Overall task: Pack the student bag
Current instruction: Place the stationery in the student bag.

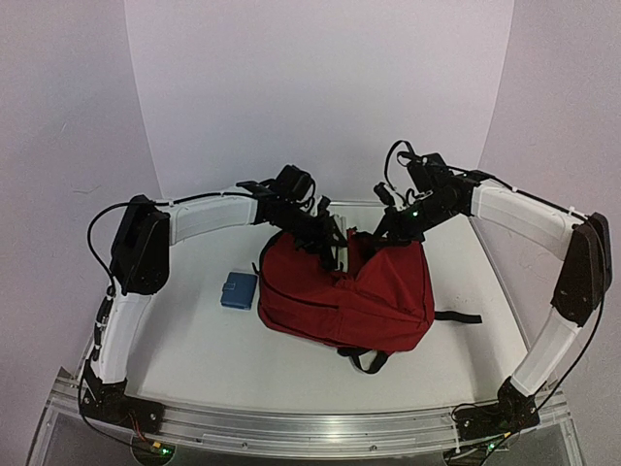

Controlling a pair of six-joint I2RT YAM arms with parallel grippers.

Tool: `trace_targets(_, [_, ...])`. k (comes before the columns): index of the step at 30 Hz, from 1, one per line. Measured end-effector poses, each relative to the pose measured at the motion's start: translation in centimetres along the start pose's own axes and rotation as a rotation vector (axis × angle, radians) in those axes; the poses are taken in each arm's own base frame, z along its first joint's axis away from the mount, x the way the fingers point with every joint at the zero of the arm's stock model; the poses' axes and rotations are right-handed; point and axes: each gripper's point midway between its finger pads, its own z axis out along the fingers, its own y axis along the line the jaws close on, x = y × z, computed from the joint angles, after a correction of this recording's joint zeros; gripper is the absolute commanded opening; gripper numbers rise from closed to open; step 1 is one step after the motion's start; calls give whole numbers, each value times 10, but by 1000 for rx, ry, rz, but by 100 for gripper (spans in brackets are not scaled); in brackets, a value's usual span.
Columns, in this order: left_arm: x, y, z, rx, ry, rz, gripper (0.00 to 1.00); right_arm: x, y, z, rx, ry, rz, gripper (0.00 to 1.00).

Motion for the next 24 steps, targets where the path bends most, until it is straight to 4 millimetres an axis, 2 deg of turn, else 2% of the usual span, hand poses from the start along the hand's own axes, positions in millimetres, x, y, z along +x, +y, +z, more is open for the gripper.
trace_targets(2, [17, 3, 2, 15, 38, -5, 0, 0, 0, 0, -4, 2, 5, 0])
trace_targets(5, [29, -4, -4, 52, 62, 5, 0, 1, 1, 0, -11, 6, 12, 0])
trace_targets(12, [46, -29, -11, 155, 123, 62, 0, 1, 1, 0, -18, 8, 17, 0])
trace_targets(17, [60, -31, -8, 200, 177, 73, 0, 2, 3, 0, -29, 12, 16, 0])
trace_targets(24, [70, -39, -13, 265, 233, 99, 0, 8, 3, 3, -43, 27, 4, 0])
